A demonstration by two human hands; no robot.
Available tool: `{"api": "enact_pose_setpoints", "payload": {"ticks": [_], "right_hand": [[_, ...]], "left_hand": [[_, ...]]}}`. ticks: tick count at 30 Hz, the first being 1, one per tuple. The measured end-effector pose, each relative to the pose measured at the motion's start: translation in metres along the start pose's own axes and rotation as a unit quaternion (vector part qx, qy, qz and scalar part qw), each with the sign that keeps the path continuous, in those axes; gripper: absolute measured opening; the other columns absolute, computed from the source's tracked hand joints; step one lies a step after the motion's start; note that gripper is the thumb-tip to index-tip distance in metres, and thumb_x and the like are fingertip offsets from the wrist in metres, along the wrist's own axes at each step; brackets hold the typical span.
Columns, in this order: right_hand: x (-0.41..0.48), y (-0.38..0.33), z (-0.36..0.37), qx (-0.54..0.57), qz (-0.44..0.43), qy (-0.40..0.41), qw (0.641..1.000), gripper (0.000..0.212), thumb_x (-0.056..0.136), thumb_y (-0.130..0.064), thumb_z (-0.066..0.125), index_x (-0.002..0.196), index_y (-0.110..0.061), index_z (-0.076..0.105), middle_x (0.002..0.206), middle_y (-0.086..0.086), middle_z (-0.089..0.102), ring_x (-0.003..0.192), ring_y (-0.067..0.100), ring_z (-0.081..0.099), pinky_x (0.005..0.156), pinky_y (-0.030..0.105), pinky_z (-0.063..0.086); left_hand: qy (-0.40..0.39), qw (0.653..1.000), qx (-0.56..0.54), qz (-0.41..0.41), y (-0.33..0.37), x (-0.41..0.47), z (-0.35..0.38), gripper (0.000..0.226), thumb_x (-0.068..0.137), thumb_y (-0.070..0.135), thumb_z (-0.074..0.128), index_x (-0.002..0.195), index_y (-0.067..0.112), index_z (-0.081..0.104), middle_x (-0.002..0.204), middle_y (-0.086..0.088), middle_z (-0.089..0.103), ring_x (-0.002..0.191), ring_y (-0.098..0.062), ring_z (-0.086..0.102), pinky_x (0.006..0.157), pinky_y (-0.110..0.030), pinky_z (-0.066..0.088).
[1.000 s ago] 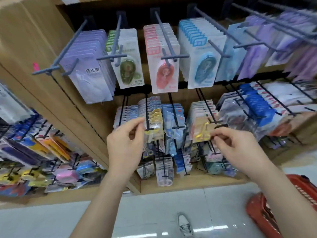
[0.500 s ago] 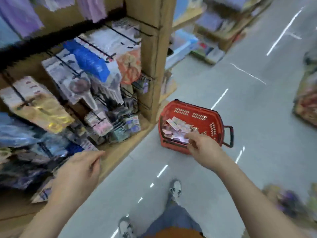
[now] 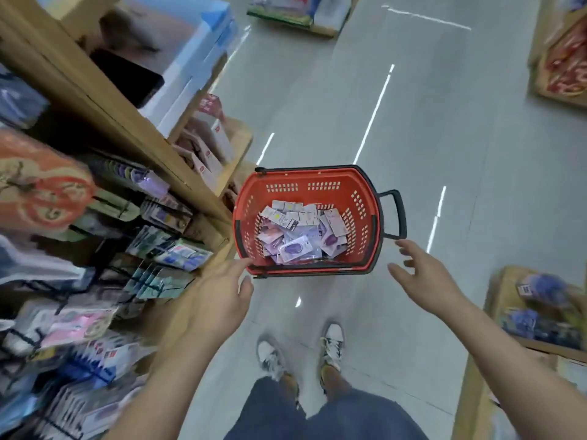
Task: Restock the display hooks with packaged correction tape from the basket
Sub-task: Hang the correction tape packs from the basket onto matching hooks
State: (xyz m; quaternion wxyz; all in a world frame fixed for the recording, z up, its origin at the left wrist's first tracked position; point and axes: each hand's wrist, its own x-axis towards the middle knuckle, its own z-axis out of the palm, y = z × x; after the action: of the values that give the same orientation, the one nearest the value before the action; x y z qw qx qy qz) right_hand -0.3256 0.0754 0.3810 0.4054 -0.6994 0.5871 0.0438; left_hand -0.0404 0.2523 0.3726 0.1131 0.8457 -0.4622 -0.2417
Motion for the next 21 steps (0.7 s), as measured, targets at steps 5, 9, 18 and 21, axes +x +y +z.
{"api": "enact_pose_setpoints", "payload": {"ticks": [5, 9, 18, 21], "right_hand": [[0.08, 0.006, 0.029, 0.039, 0.036, -0.01, 0.999, 0.051, 0.096, -0.022, 0.061, 0.144, -0.018, 0.044, 0.138, 0.007, 0.057, 0.12, 0.028, 0.058, 0.09, 0.028, 0.041], [0.158, 0.017, 0.073, 0.057, 0.075, -0.026, 0.995, 0.055, 0.095, -0.02, 0.064, 0.145, -0.015, 0.043, 0.133, 0.004, 0.06, 0.118, 0.022, 0.058, 0.092, 0.025, 0.04], [0.372, 0.095, 0.228, 0.113, 0.191, -0.069, 0.973, 0.069, 0.09, -0.028, 0.069, 0.15, -0.017, 0.036, 0.139, 0.011, 0.055, 0.115, 0.025, 0.057, 0.088, 0.025, 0.039], [0.436, 0.135, 0.282, 0.149, 0.237, -0.084, 0.956, 0.075, 0.088, -0.019, 0.068, 0.15, -0.01, 0.028, 0.117, 0.012, 0.064, 0.09, 0.026, 0.064, 0.073, 0.027, 0.046]], "left_hand": [[-0.064, 0.998, -0.018, -0.015, -0.011, 0.091, 0.052, 0.042, 0.087, 0.006, 0.059, 0.128, 0.014, 0.062, 0.125, -0.01, 0.064, 0.118, -0.031, 0.056, 0.094, -0.036, 0.042], [-0.103, 0.995, 0.019, -0.007, -0.029, 0.174, 0.105, 0.046, 0.085, 0.005, 0.059, 0.13, 0.013, 0.061, 0.125, -0.01, 0.064, 0.115, -0.034, 0.058, 0.095, -0.04, 0.044], [-0.212, 0.955, 0.177, 0.108, -0.108, 0.353, 0.297, 0.07, 0.08, 0.015, 0.071, 0.143, 0.026, 0.043, 0.146, -0.006, 0.047, 0.133, -0.032, 0.042, 0.106, -0.045, 0.041], [-0.235, 0.916, 0.29, 0.15, -0.124, 0.397, 0.357, 0.089, 0.084, 0.026, 0.071, 0.154, 0.032, 0.017, 0.163, -0.009, 0.018, 0.148, -0.031, 0.021, 0.116, -0.048, 0.025]]}}
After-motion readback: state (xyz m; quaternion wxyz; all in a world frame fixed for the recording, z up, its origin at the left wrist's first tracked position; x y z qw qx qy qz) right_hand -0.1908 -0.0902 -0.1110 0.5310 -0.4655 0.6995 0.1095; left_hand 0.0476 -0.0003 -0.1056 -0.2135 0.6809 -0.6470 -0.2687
